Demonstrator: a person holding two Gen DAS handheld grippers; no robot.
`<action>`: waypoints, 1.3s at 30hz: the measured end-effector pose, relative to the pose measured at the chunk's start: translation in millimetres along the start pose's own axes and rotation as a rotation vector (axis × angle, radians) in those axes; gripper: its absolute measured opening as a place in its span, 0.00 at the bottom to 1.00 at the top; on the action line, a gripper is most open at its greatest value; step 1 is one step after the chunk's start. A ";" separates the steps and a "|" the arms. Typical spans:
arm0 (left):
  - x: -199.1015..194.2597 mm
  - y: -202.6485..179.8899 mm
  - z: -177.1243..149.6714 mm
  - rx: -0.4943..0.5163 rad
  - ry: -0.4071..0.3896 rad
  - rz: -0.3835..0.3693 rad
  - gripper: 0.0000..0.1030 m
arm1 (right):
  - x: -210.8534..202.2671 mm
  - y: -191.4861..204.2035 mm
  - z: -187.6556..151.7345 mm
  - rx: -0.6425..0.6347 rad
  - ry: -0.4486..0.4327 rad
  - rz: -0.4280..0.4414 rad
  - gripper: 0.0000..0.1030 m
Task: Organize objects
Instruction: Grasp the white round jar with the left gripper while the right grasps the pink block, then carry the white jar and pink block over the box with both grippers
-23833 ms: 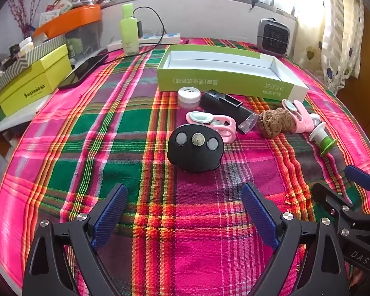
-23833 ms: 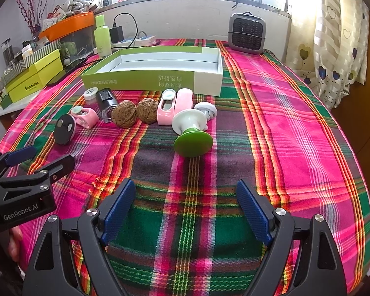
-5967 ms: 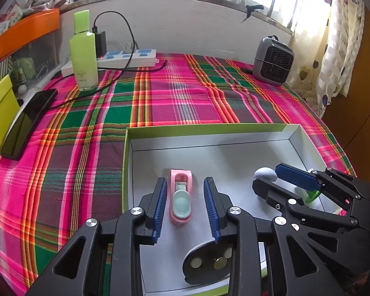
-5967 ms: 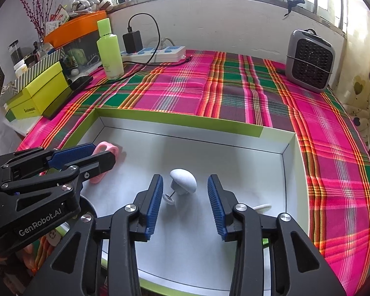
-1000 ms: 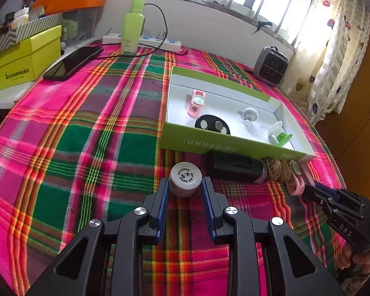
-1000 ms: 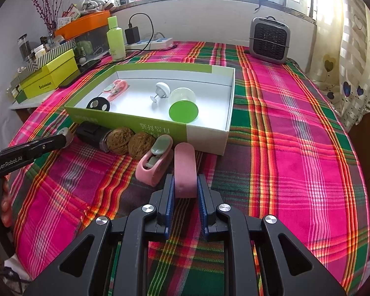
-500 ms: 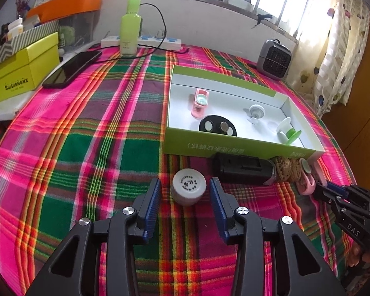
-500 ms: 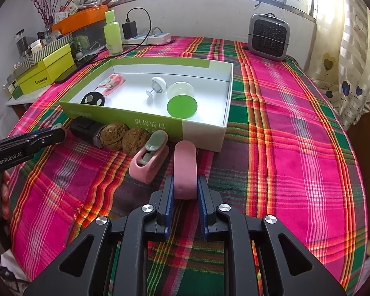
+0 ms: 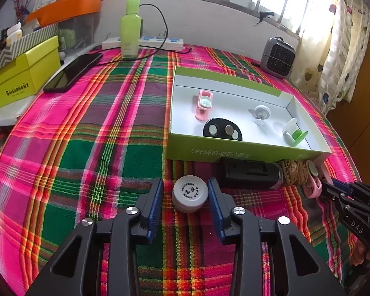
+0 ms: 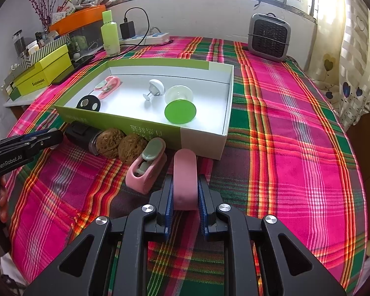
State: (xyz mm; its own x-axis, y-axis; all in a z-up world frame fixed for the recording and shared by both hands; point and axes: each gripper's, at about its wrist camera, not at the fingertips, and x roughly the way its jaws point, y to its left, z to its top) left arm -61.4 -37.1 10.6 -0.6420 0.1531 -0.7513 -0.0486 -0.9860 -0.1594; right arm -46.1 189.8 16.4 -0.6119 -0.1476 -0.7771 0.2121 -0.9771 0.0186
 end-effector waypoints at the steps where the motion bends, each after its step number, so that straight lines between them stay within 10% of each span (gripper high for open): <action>1: 0.1 0.2 0.0 -0.002 0.000 0.000 0.26 | 0.0 -0.2 0.0 0.002 0.000 0.001 0.18; 39: -28.7 -15.6 4.9 0.043 -0.048 -0.029 0.26 | -23.8 1.8 5.6 0.037 -0.050 0.028 0.18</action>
State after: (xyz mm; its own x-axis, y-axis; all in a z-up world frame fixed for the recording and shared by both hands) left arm -46.0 -26.5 37.8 -0.6755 0.1789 -0.7154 -0.0996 -0.9834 -0.1519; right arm -35.4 190.7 38.4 -0.6438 -0.1813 -0.7434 0.2017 -0.9774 0.0636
